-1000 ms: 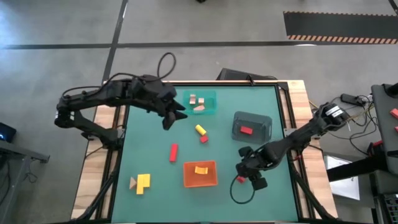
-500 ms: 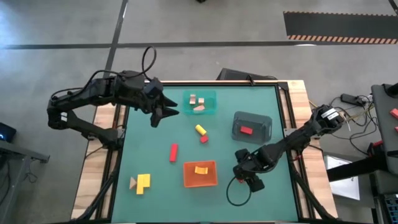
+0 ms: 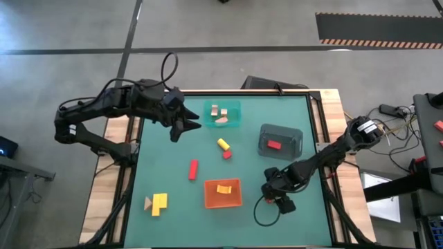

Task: Sort & place blocks by color
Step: Put the red block into the black bin

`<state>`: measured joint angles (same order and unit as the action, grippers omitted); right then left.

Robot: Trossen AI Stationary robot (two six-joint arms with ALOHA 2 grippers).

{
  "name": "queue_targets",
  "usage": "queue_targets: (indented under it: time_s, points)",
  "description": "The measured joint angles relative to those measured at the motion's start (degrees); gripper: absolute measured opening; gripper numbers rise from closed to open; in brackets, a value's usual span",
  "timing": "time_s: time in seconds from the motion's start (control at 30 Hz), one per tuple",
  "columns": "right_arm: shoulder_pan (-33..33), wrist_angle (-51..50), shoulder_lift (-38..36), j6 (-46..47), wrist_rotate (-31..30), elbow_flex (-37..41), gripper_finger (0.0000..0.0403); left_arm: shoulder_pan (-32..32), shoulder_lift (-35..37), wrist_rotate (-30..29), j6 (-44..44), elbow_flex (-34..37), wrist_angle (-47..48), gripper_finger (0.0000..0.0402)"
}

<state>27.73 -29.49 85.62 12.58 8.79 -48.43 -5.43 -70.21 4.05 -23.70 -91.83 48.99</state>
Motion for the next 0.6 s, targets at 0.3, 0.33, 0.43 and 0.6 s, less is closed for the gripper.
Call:
queue_targets:
  time_s: [0.3, 0.33, 0.43, 0.6]
  points:
    - [-1.2, 6.3, 0.0, -1.8, 1.2, 2.7, 0.0232, 0.0, -0.7, 0.0, 0.3, 0.0, -0.1, 0.0180]
    - [-1.5, 6.7, 0.0, -2.2, 1.7, 2.9, 0.0230, 0.0, -0.8, 0.0, 0.3, 0.0, -0.1, 0.0180]
    - [-1.9, 8.7, 0.0, -3.4, 2.2, 3.8, 0.0225, -0.1, -1.0, 0.0, 0.5, 0.0, -0.1, 0.0180]
    - [-1.9, 10.8, 0.0, -5.9, 2.4, 4.5, 0.0214, -0.1, -1.4, 0.0, 0.8, 0.0, -0.1, 0.0180]
